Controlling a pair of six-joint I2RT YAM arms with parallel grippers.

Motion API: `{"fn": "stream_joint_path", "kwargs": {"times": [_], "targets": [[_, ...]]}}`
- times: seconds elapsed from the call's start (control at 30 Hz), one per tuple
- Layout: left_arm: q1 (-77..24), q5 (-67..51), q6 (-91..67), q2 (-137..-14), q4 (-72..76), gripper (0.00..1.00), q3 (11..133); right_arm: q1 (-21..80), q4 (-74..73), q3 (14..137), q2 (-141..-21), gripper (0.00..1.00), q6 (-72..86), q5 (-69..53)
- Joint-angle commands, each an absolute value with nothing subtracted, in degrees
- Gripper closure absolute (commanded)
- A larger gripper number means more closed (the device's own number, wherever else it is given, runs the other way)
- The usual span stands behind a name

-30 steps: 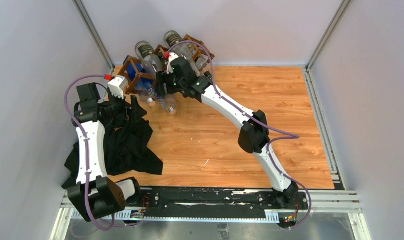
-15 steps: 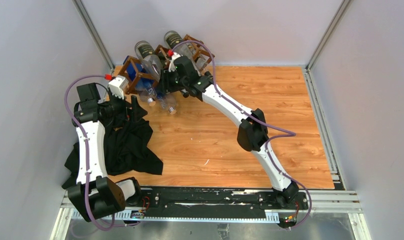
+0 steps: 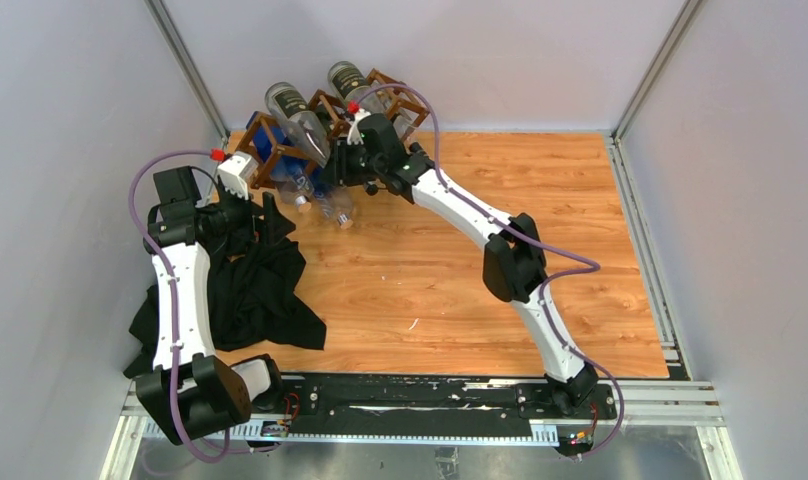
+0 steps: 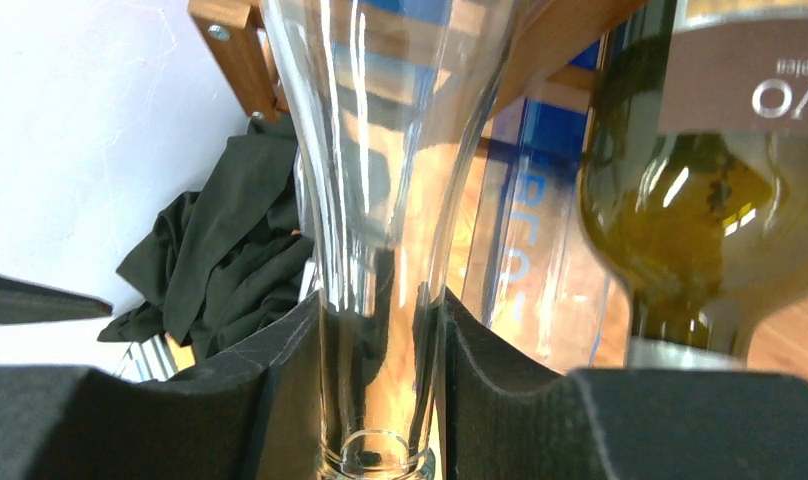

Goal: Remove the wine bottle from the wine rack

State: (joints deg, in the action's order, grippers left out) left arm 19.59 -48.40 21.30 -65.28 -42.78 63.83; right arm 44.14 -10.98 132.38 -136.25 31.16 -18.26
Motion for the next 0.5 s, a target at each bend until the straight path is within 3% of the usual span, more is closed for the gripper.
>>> {"fn": "stream_joint_path", "kwargs": {"times": [0.0,0.47], "targets": [[20.02,-48.08,23.18,-63.89,-44.75,0.01,64.11,45.22,-0.51,126.39,-125.19,1.0,31.8,-24.79],[20.03,-46.05,26.36,-63.83,-46.13,0.0,63.9,45.18,7.25,110.87,-112.44,1.0,34.13,-27.07]]}}
